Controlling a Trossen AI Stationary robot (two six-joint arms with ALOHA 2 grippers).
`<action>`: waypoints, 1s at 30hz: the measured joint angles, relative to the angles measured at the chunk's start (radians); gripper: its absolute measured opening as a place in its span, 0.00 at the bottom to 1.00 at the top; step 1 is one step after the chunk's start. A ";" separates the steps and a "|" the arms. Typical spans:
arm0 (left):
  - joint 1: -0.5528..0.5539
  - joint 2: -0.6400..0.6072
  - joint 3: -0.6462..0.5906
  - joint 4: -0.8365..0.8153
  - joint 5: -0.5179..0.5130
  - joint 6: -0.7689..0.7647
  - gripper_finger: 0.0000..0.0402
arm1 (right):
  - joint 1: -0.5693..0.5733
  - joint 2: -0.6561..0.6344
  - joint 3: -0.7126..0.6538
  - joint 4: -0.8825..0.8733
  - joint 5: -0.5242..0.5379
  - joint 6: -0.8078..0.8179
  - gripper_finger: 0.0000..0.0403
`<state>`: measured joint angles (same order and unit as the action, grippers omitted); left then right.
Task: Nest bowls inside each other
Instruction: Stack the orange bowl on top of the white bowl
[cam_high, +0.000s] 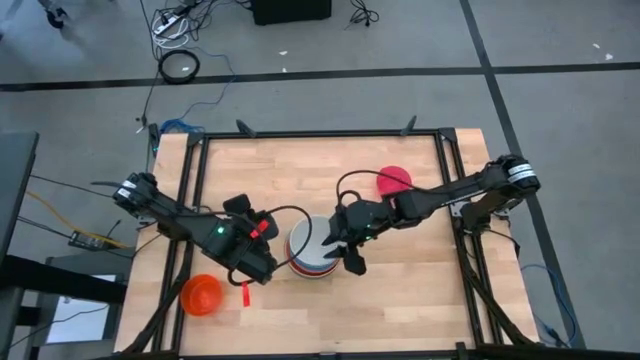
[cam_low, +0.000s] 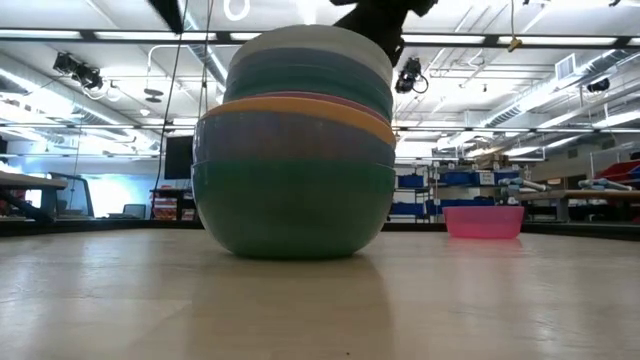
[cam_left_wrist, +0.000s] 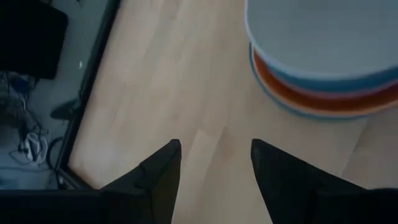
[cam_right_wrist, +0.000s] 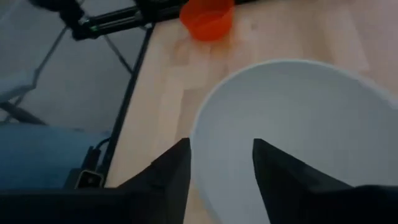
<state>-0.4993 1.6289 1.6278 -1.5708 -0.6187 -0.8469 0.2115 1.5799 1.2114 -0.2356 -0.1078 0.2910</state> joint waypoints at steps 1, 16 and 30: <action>0.000 0.000 -0.016 -0.001 0.016 -0.006 0.51 | 0.000 -0.015 0.000 -0.017 0.022 0.000 0.41; -0.168 -0.024 -0.195 0.007 0.481 -0.345 0.51 | 0.084 -0.448 0.000 -0.454 0.650 0.003 0.40; -0.435 -0.031 -0.194 0.194 0.552 -0.545 0.49 | 0.168 -0.547 0.000 -0.484 0.685 0.058 0.40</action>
<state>-0.9344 1.5974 1.4338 -1.3772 -0.0667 -1.3921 0.3792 1.0325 1.2114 -0.7193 0.5768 0.3494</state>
